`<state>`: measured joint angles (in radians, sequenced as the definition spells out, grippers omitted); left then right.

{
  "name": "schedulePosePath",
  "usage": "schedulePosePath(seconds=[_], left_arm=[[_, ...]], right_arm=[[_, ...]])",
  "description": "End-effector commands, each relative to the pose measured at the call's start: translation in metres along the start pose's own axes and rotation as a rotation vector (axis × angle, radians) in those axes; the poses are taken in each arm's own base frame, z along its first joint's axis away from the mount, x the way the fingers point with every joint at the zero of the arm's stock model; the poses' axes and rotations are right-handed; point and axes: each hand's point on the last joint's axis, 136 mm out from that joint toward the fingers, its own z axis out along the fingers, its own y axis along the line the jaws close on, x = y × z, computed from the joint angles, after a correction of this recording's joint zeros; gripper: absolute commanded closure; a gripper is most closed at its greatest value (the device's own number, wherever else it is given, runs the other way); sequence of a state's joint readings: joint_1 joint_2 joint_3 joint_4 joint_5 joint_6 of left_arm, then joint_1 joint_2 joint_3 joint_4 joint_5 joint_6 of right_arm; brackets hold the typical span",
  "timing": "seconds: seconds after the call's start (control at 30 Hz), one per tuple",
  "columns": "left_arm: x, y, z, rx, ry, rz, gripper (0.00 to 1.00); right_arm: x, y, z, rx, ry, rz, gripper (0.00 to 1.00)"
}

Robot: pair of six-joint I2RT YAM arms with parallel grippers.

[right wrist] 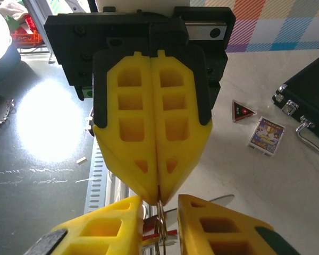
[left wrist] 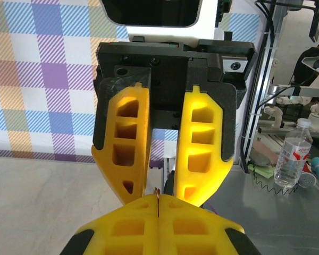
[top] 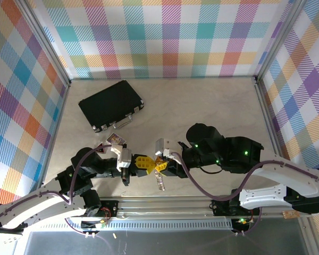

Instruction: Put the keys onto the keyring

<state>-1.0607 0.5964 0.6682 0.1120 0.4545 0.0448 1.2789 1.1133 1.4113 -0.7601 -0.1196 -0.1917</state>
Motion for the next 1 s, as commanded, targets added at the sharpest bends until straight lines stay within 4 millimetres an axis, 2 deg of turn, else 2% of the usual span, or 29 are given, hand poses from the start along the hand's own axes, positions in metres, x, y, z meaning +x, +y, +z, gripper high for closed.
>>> schedulePosePath(seconds=[0.0,0.37,0.57,0.67,0.7,0.97], left_arm=[[-0.013,-0.007,0.000,0.032,-0.060,0.034,1.00],[-0.007,-0.005,0.001,0.030,-0.054,0.030,1.00],[0.002,0.001,-0.005,-0.023,0.011,0.041,1.00],[0.009,0.006,-0.011,-0.068,0.084,0.053,0.72],[0.012,0.008,-0.012,-0.080,0.111,0.058,0.68],[0.023,0.007,-0.011,-0.067,0.183,0.043,0.63]], right_arm=[[0.002,-0.001,0.001,0.016,-0.008,0.001,0.80],[0.012,-0.005,-0.003,0.051,0.011,-0.008,1.00],[0.017,-0.008,-0.008,0.072,0.048,-0.041,1.00],[0.021,-0.011,-0.011,0.087,0.092,-0.064,1.00],[0.022,-0.011,-0.011,0.087,0.108,-0.071,1.00],[0.020,-0.011,-0.008,0.068,0.146,-0.104,1.00]])
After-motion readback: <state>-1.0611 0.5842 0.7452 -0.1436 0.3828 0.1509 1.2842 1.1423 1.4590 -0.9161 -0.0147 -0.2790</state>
